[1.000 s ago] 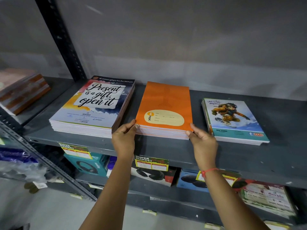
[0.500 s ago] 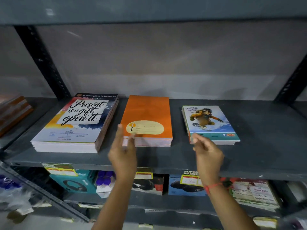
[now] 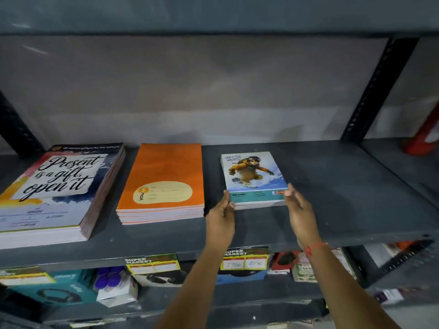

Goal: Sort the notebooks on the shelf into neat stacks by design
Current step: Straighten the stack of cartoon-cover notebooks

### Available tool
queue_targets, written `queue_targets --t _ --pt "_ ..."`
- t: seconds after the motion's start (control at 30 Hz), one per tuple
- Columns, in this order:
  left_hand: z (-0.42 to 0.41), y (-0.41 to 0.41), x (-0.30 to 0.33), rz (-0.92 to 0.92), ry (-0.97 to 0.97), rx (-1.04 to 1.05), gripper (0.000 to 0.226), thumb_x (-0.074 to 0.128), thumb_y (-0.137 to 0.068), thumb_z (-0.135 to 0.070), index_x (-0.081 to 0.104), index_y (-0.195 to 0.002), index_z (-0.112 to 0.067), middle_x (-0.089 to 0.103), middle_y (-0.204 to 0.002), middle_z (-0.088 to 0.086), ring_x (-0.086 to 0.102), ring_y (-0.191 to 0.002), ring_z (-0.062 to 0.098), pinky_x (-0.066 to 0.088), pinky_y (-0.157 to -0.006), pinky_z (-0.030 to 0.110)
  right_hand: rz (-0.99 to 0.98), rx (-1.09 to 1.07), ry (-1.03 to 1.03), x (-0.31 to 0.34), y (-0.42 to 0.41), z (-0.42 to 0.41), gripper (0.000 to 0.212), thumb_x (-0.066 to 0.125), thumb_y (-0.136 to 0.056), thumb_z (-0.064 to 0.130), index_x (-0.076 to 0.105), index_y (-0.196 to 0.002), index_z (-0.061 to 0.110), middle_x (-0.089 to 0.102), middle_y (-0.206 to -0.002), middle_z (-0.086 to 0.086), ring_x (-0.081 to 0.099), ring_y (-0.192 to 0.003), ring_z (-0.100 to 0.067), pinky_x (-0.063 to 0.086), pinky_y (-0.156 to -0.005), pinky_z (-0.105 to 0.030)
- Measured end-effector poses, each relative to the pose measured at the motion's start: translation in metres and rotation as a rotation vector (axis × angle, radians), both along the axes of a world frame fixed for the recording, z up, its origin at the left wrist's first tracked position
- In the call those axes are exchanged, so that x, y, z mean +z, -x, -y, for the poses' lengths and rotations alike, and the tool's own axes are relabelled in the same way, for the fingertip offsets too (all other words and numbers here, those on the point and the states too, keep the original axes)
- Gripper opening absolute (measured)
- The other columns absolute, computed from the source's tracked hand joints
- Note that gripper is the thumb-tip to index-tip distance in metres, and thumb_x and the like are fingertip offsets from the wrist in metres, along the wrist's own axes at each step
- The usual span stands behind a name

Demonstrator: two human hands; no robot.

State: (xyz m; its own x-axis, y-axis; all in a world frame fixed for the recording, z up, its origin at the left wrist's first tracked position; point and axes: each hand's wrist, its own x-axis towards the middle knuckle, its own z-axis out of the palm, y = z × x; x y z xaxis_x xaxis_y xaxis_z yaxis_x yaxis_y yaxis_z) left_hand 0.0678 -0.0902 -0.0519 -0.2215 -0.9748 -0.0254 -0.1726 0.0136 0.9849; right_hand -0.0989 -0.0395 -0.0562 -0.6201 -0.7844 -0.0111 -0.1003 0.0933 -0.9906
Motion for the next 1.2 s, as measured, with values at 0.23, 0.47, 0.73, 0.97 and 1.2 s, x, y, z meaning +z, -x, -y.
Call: queue_targets --t 0.23,0.47,0.73,0.97,1.2 --pt "0.002 -0.003 -0.001 -0.043 -0.083 0.003 0.046 0.051 -0.093 -0.012 0.041 -0.137 -0.02 0.059 -0.106 -0.009 0.051 -0.082 -0.002 0.047 -0.058 -0.003 0.043 0.113 0.02 -0.001 0.015 -0.009 0.058 0.058 -0.089 0.006 0.038 -0.143 0.012 0.063 -0.117 0.009 0.062 -0.098 0.007 0.047 -0.075 -0.004" --pt "0.005 0.001 -0.001 -0.125 -0.118 0.056 0.044 0.059 -0.087 -0.005 0.052 -0.129 -0.013 0.059 -0.132 0.004 0.055 -0.114 0.012 0.047 -0.089 0.013 0.1 0.069 0.041 -0.004 0.028 -0.007 0.05 0.059 -0.087 -0.002 0.05 -0.134 0.01 0.066 -0.099 0.016 0.059 -0.087 0.01 0.047 -0.064 0.002" --pt "0.01 0.007 -0.009 -0.093 -0.095 0.169 0.037 0.064 -0.084 -0.008 0.061 -0.12 -0.015 0.066 -0.12 0.006 0.052 -0.078 -0.008 0.049 -0.06 0.002 0.08 -0.013 0.055 -0.008 0.026 -0.001 0.044 0.062 -0.086 0.003 0.056 -0.129 0.01 0.067 -0.107 -0.002 0.061 -0.086 0.001 0.052 -0.068 -0.001" --pt "0.008 0.012 -0.011 -0.054 -0.053 0.238 0.031 0.064 -0.084 -0.01 0.065 -0.115 -0.013 0.069 -0.116 0.006 0.053 -0.074 -0.008 0.045 -0.054 -0.005 0.081 -0.069 0.062 -0.009 0.024 0.002 0.039 0.062 -0.086 0.004 0.06 -0.125 0.011 0.069 -0.107 -0.002 0.063 -0.089 -0.007 0.052 -0.068 -0.001" --pt "0.009 0.014 -0.014 -0.061 -0.027 0.249 0.031 0.065 -0.083 -0.008 0.066 -0.114 -0.011 0.069 -0.115 0.007 0.053 -0.074 -0.008 0.044 -0.054 -0.006 0.077 -0.095 0.06 -0.012 0.025 0.003 0.037 0.063 -0.086 0.006 0.063 -0.122 0.014 0.07 -0.095 0.005 0.063 -0.087 0.001 0.052 -0.065 -0.002"
